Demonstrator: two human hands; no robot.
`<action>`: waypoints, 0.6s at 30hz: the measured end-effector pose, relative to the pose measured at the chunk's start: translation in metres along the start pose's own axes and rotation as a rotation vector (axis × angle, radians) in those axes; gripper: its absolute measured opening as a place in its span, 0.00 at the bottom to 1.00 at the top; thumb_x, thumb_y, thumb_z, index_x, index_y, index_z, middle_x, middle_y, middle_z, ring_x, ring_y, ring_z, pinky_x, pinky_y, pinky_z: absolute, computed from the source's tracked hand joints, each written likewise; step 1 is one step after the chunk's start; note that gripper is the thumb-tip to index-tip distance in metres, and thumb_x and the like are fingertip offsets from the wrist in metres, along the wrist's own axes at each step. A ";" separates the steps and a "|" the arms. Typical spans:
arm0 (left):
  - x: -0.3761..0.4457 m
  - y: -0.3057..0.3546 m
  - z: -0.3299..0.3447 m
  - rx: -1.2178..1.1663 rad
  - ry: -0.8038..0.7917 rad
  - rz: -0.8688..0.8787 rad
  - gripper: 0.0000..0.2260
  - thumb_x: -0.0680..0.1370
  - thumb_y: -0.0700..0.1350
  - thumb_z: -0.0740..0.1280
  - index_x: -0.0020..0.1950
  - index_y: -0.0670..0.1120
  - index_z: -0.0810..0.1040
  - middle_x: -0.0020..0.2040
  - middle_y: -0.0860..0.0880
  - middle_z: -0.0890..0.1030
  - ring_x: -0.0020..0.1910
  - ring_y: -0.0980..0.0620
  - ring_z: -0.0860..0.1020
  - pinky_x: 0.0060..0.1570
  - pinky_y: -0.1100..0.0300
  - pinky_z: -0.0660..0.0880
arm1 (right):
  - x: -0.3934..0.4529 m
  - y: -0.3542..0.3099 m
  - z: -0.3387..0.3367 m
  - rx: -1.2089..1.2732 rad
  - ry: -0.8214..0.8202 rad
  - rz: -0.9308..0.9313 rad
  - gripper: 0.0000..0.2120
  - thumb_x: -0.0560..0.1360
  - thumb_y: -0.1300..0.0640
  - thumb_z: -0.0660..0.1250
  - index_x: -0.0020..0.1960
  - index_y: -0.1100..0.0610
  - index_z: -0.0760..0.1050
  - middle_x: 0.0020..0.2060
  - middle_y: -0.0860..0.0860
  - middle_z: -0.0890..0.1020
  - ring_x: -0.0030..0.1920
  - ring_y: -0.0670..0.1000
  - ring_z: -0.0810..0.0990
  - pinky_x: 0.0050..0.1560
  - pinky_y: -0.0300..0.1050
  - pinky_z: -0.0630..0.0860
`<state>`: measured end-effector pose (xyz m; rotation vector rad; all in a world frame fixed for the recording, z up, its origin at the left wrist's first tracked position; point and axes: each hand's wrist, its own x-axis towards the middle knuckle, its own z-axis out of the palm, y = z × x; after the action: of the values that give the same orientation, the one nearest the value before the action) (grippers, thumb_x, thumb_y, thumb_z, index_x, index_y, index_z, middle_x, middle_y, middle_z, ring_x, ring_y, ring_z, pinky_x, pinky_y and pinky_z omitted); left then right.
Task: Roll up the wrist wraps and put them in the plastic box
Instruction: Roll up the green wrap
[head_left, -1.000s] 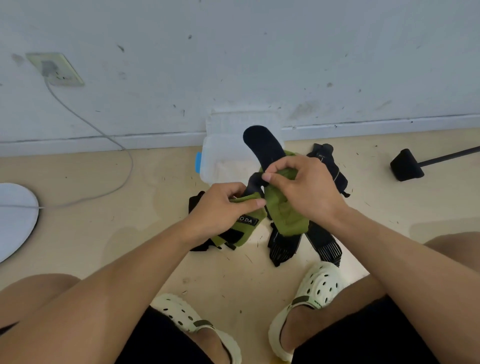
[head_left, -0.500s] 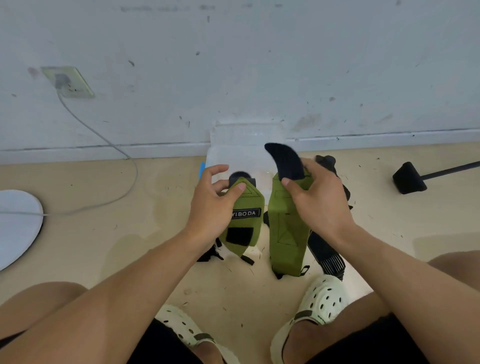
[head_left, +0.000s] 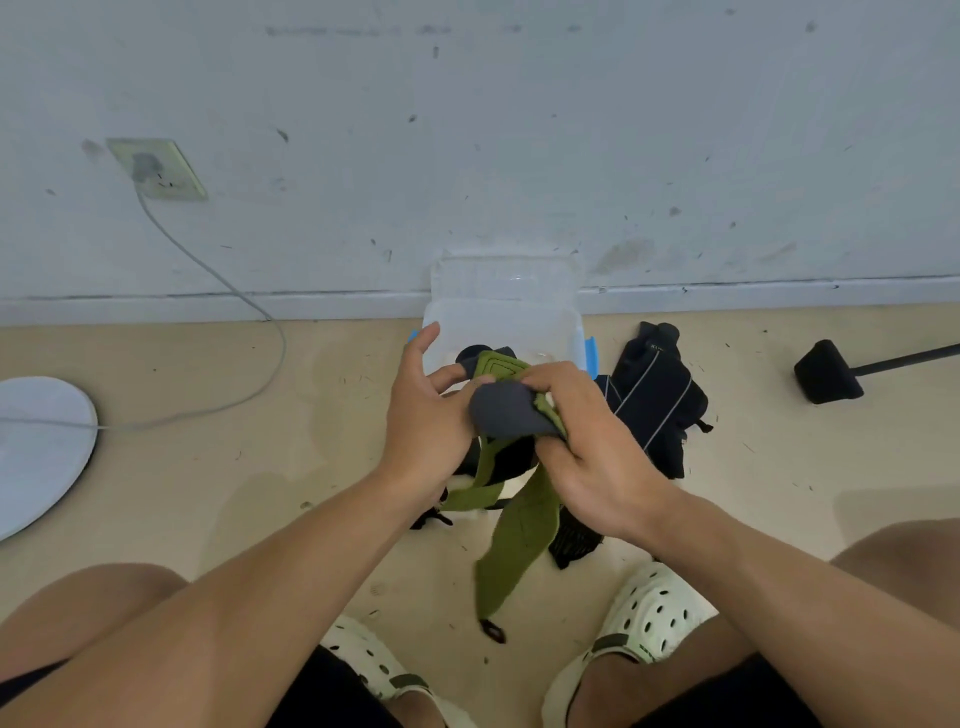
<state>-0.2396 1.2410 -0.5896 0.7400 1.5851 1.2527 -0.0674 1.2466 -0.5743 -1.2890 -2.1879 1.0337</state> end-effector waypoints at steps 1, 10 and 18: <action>0.001 0.001 0.000 -0.003 0.008 0.001 0.34 0.79 0.40 0.75 0.79 0.59 0.64 0.61 0.50 0.84 0.50 0.51 0.87 0.54 0.44 0.84 | 0.000 -0.002 -0.002 0.069 0.013 0.050 0.17 0.74 0.59 0.59 0.62 0.51 0.69 0.48 0.47 0.76 0.46 0.44 0.76 0.47 0.45 0.76; -0.004 0.010 0.001 0.114 -0.038 0.058 0.33 0.83 0.42 0.70 0.83 0.57 0.58 0.59 0.55 0.84 0.47 0.65 0.84 0.40 0.77 0.74 | 0.015 -0.005 -0.015 0.366 0.327 0.301 0.27 0.63 0.32 0.76 0.45 0.54 0.74 0.27 0.40 0.77 0.29 0.39 0.75 0.34 0.31 0.72; -0.007 0.014 0.000 0.129 -0.027 0.089 0.33 0.83 0.40 0.69 0.83 0.56 0.57 0.56 0.55 0.85 0.43 0.61 0.85 0.36 0.75 0.75 | 0.019 0.012 -0.022 -0.011 0.187 0.314 0.15 0.77 0.51 0.73 0.63 0.39 0.81 0.27 0.42 0.76 0.35 0.38 0.78 0.46 0.35 0.78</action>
<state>-0.2386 1.2394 -0.5740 0.9141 1.6375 1.2068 -0.0556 1.2759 -0.5696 -1.7000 -1.8944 0.9673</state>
